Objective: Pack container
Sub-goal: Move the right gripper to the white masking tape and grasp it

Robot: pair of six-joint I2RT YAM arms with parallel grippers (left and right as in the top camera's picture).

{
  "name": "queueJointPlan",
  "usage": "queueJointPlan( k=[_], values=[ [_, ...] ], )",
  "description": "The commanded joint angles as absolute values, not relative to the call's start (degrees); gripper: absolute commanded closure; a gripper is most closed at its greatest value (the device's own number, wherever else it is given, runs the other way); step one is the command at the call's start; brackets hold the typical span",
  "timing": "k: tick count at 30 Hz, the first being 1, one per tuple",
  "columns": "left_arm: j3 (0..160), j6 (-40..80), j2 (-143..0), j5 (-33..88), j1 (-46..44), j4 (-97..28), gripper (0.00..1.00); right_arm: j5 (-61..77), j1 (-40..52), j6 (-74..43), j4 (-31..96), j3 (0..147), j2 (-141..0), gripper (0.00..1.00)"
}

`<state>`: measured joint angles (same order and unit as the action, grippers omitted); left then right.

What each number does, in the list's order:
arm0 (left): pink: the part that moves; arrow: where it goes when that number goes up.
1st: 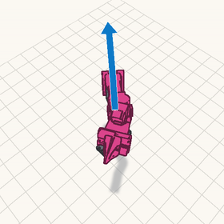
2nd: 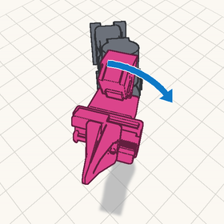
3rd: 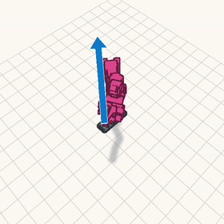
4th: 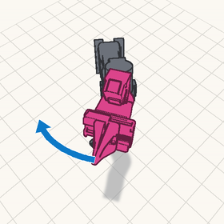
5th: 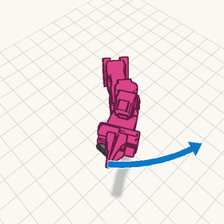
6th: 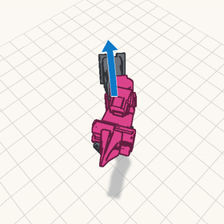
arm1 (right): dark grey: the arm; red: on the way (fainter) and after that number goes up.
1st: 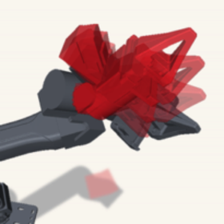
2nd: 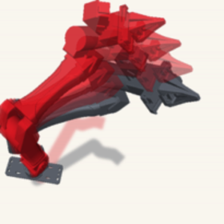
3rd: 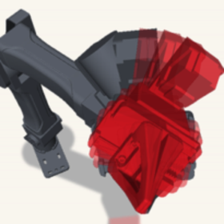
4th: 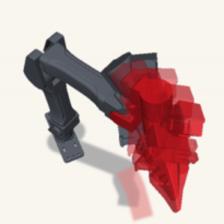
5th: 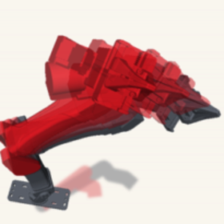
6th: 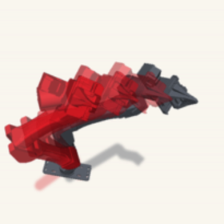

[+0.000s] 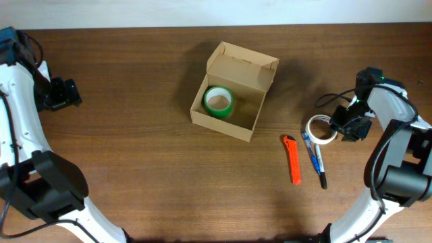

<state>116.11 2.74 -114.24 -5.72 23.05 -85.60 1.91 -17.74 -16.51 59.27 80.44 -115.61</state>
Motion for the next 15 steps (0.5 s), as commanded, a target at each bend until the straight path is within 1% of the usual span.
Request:
queueJointPlan(
  k=[1, 2, 7, 11, 15],
  values=[
    [115.72, 2.09, -114.52, -4.91, 23.31, -85.45, 0.00, 2.92, -18.00, -16.67, 59.00, 80.03, -115.87, 0.81],
    [115.72, 2.09, -114.52, -4.91, 23.31, -85.45, 0.00, 3.05, -17.98, -16.91, 59.00, 80.01, -115.90, 0.83],
    [115.72, 2.09, -114.52, -4.91, 23.31, -85.45, 0.00, 3.27, -17.98, -17.04, 58.63, 79.70, -115.90, 0.85],
    [115.72, 2.09, -114.52, -4.91, 23.31, -85.45, 0.00, 3.27, -17.98, -17.02, 58.65, 79.66, -115.90, 0.96],
    [115.72, 2.09, -114.52, -4.91, 23.31, -85.45, 0.00, 3.29, -17.96, -16.75, 59.40, 79.92, -115.48, 0.96]
  ],
)
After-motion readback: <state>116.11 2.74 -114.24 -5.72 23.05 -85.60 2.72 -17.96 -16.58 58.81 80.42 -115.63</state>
